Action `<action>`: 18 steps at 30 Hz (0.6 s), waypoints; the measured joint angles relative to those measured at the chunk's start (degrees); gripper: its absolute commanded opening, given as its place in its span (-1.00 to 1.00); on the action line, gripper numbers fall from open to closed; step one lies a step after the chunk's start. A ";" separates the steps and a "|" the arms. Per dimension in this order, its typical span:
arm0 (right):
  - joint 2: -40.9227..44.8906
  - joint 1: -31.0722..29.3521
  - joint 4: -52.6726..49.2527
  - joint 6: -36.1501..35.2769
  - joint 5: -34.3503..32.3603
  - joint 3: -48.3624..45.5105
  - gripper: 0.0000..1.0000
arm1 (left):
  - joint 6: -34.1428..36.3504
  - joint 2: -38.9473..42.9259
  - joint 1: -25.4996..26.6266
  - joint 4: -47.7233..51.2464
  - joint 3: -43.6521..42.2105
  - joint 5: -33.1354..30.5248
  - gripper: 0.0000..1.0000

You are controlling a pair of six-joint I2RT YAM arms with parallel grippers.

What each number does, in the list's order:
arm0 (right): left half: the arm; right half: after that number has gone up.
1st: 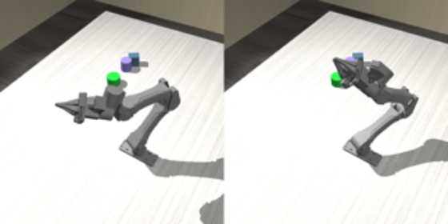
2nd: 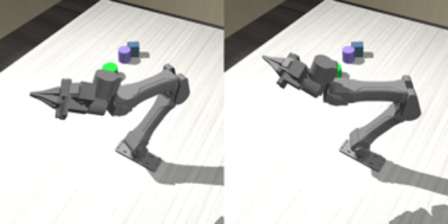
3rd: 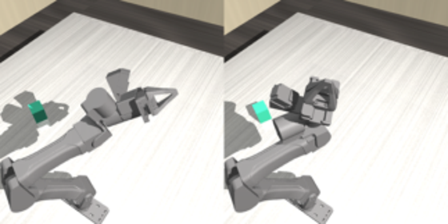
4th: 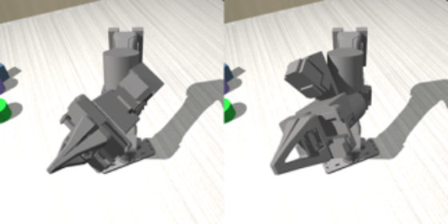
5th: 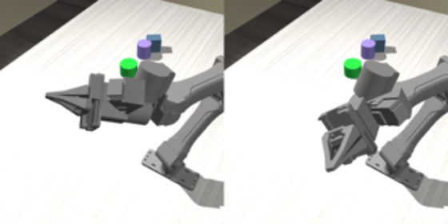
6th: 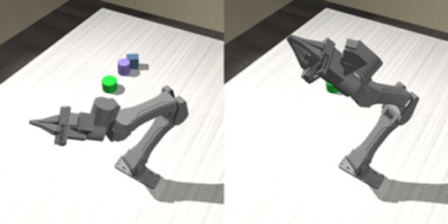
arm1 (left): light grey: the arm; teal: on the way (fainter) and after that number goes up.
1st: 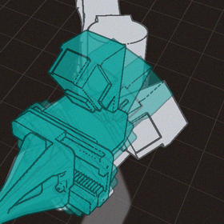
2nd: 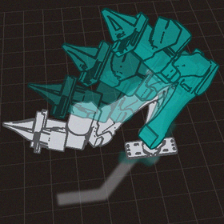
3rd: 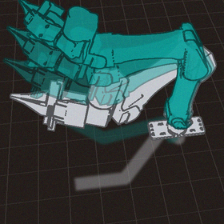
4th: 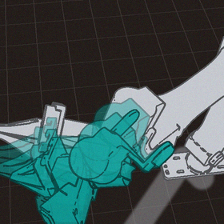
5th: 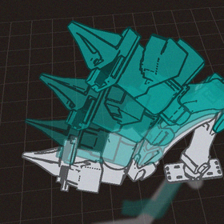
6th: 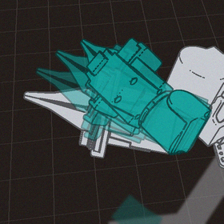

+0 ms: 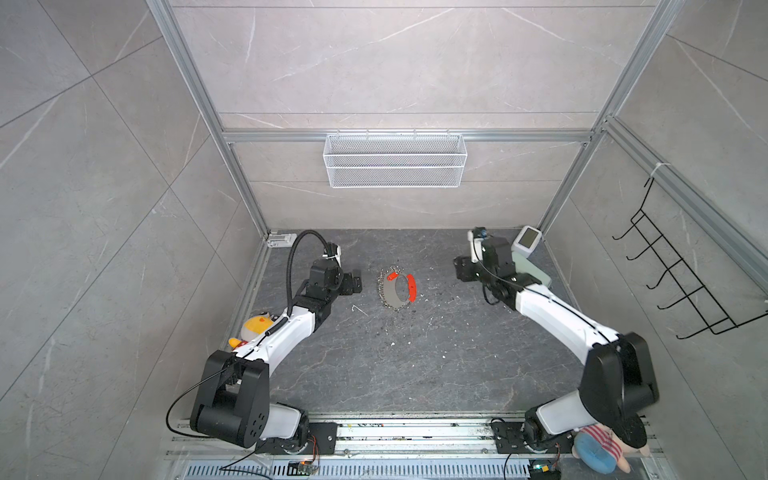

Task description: Put the keys on the keyring

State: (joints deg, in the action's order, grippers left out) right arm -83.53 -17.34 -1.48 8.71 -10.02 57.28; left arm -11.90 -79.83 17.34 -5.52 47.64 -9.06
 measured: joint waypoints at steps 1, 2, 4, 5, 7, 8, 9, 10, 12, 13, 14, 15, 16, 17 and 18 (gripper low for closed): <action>1.36 1.07 1.77 0.50 -3.87 -3.41 0.48 | -0.02 0.00 0.00 0.48 -0.66 -2.12 1.00; 2.03 2.21 3.45 0.74 -8.31 -7.02 0.56 | -0.04 0.00 0.00 0.92 -1.49 -4.83 0.99; 1.70 3.63 5.51 1.22 -14.69 -11.80 0.61 | 0.09 0.00 0.00 1.05 -2.73 -9.11 0.99; 1.25 4.07 7.04 1.05 -17.09 -13.81 0.62 | 0.28 -0.02 0.00 0.66 -3.56 -11.34 0.99; 0.13 4.59 7.80 0.94 -20.76 -15.63 0.64 | 1.46 -0.02 0.00 -1.60 -5.77 -15.04 0.99; -0.48 4.74 8.74 0.50 -22.16 -15.82 0.64 | 2.01 -0.04 -0.02 -2.49 -6.88 -16.59 0.99; -0.83 4.85 9.86 0.24 -23.12 -15.82 0.65 | 2.64 -0.09 -0.02 -3.08 -7.89 -17.99 0.99; -0.92 4.83 10.71 0.09 -23.93 -15.82 0.65 | 3.41 -0.13 -0.02 -4.02 -8.70 -18.91 1.00; -0.92 4.83 12.00 0.42 -25.64 -15.96 0.65 | 5.84 -0.13 -0.02 -6.49 -10.25 -20.50 0.99; -0.90 4.83 13.03 0.70 -25.92 -16.59 0.66 | 7.32 -0.13 -0.02 -8.04 -10.91 -20.87 1.00; -0.70 4.83 14.93 0.94 -26.05 -18.23 0.65 | 9.09 -0.13 -0.04 -10.19 -11.82 -21.16 0.99; -0.39 4.83 17.05 0.94 -26.08 -20.46 0.65 | 11.08 -0.13 -0.09 -13.00 -13.07 -21.53 0.99; -0.09 4.83 18.38 0.90 -26.01 -22.53 0.65 | 12.46 -0.13 -0.13 -14.69 -14.01 -21.88 0.99; 0.22 4.83 20.44 0.42 -25.99 -25.09 0.68 | 14.10 -0.13 -0.37 -16.41 -15.08 -21.92 0.99; 0.46 4.83 23.63 -0.11 -25.92 -27.96 0.69 | 15.34 -0.13 -0.63 -17.81 -15.96 -21.68 1.00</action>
State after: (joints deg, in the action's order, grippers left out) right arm -83.07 -12.51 22.15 8.60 -35.94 29.32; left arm 3.44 -79.96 16.71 -23.33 31.68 -30.74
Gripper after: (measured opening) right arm 0.835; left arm 0.997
